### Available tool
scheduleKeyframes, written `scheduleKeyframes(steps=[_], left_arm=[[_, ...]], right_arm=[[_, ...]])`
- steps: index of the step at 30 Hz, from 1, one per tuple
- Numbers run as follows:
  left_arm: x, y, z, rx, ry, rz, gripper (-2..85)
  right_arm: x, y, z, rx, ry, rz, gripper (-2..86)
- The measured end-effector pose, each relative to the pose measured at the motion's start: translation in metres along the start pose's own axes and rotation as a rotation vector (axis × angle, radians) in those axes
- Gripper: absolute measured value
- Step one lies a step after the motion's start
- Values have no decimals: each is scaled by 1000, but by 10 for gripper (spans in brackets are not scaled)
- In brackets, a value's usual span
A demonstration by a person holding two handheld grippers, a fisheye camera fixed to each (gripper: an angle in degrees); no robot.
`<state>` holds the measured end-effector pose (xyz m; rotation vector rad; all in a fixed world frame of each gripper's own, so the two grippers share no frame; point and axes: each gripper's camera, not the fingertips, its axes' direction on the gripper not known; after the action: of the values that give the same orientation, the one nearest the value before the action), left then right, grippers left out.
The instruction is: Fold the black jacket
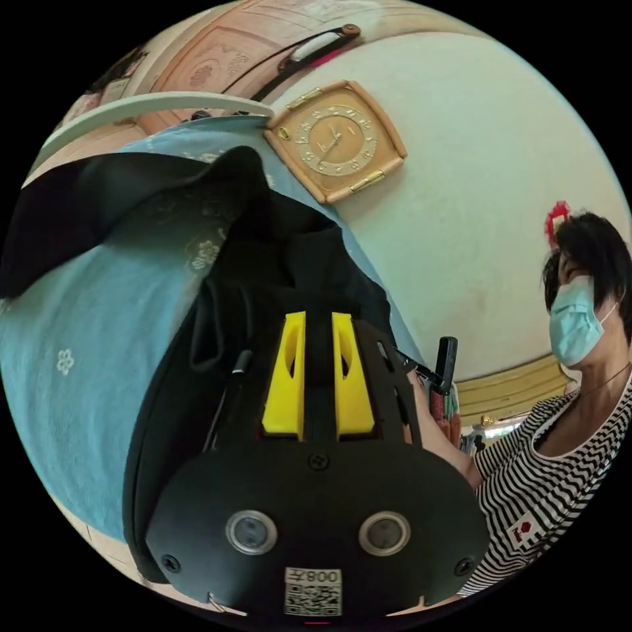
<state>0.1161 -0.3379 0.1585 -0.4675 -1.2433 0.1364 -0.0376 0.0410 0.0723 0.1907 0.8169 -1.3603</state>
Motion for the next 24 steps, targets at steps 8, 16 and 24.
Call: scheduleKeyframes(steps=[8,16,24], left_arm=[[102,-55,198,-402,291,447,15],[123,-36,279,-575,35,597,3],[170,-20,316,-525,96,718,2]], right_arm=[[82,69,-51,53,152,188,0],[120,114,-53,124,69,291,0],[116,140,-93,221,112,272,0]])
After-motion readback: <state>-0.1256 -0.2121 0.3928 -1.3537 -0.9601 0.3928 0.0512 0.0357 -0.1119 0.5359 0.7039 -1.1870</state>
